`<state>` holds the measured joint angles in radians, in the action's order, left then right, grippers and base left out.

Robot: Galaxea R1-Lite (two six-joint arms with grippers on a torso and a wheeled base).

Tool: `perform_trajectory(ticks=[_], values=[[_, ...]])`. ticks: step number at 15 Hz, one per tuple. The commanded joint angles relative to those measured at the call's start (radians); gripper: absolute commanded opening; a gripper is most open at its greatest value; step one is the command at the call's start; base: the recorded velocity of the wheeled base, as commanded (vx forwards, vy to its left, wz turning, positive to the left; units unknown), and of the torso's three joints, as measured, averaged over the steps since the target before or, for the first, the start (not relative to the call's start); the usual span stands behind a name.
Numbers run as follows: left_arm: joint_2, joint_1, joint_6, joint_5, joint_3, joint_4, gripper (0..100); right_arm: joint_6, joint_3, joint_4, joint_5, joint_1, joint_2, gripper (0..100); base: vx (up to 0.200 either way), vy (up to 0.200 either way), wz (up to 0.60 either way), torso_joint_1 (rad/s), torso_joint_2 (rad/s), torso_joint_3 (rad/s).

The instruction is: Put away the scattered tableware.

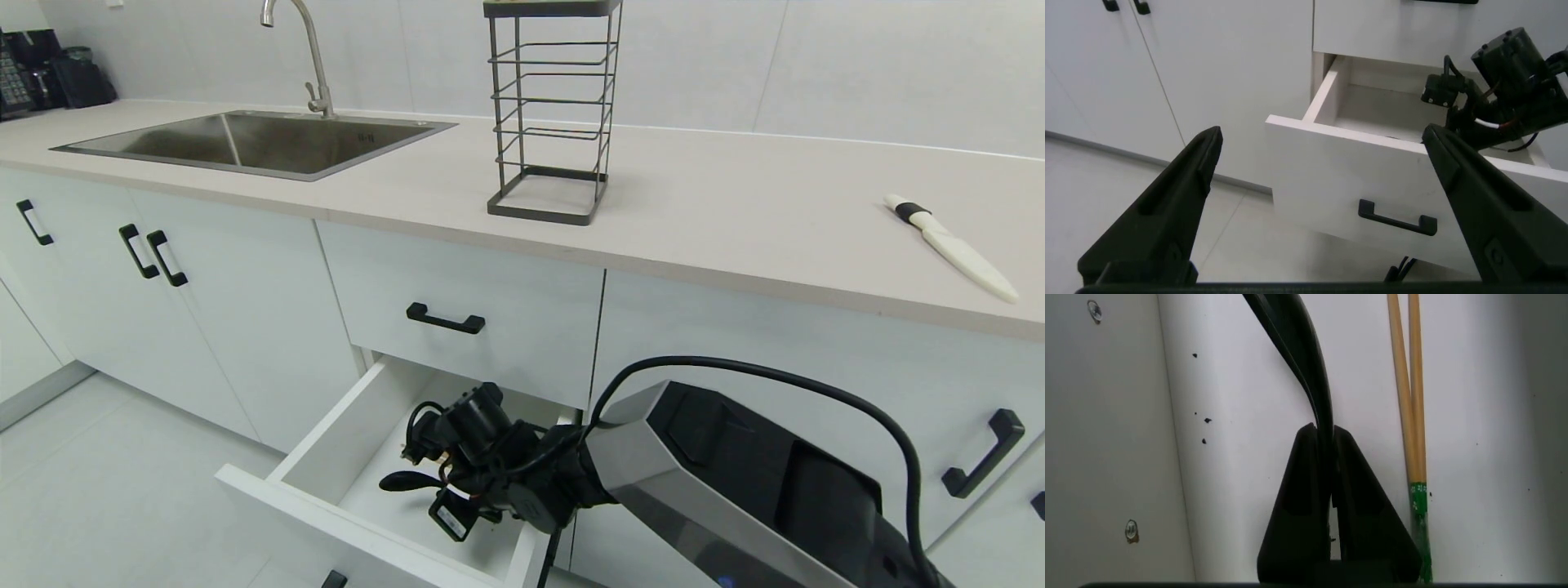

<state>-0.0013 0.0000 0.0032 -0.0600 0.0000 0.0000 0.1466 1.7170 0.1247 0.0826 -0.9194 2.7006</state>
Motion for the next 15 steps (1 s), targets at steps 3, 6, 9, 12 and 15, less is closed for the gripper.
perform_trajectory(ticks=[3, 6, 9, 12, 15], values=[[0.001, 0.0, 0.0, 0.0, 0.0, 0.0, 100, 0.001, 0.013, -0.011, 0.002, -0.001, -0.002, 100, 0.0, 0.0, 0.0, 0.0, 0.0, 0.0], [0.001, 0.0, 0.0, 0.0, 0.0, 0.0, 100, -0.001, 0.012, -0.02, 0.002, -0.004, -0.064, 100, 0.0, 0.0, 0.0, 0.0, 0.0, 0.0], [0.001, 0.0, 0.0, 0.0, 0.0, 0.0, 100, -0.001, 0.012, -0.068, 0.0, -0.016, -0.145, 100, 0.0, 0.0, 0.0, 0.0, 0.0, 0.0], [0.001, 0.0, 0.0, 0.0, 0.0, 0.0, 100, -0.002, -0.004, -0.086, -0.004, -0.032, -0.237, 100, 0.0, 0.0, 0.0, 0.0, 0.0, 0.0], [0.001, 0.0, 0.0, 0.0, 0.0, 0.0, 100, -0.002, -0.068, -0.086, -0.038, -0.046, -0.334, 100, 0.0, 0.0, 0.0, 0.0, 0.0, 0.0]])
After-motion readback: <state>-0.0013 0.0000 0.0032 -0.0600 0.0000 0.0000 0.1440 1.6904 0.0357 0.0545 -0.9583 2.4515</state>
